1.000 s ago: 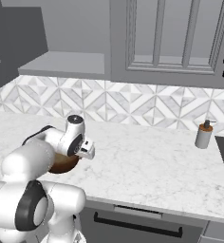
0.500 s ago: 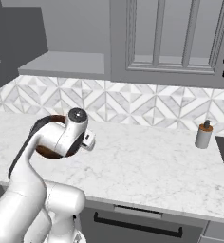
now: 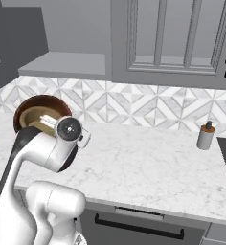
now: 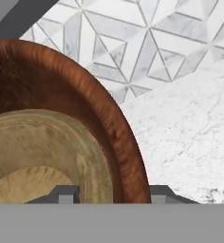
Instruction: Pick up the bowls on the counter and stack them on top of one another in the open cabinet. Place the smaller bowl on top of the larger bowl.
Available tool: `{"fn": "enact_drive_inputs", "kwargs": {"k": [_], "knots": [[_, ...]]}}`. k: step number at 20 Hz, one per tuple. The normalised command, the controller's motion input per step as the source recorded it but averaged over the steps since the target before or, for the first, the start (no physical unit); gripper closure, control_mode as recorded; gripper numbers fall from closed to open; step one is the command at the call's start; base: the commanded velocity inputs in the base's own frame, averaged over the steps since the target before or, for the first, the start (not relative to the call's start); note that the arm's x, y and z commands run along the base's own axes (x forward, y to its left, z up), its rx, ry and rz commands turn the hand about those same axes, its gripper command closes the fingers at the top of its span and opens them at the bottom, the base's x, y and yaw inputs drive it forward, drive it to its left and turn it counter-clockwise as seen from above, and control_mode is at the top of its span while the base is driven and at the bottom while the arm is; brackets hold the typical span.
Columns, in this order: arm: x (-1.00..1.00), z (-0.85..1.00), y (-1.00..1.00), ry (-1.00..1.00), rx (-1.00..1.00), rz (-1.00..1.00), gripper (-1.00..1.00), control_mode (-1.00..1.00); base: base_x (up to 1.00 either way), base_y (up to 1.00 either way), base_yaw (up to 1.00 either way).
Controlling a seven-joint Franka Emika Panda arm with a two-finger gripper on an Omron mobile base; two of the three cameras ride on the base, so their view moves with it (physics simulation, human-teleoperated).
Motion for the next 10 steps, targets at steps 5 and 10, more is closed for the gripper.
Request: {"fn": "enact_drive_inputs", "kwargs": {"k": [5,10], "knots": [[-0.03,1.00,0.00,-0.21,0.07,-0.08,1.00,-1.00,0.00,0.00,0.00],[0.00,1.00,0.00,-0.11,0.03,-0.09,1.00,-1.00,0.00,0.00,0.00]]}}
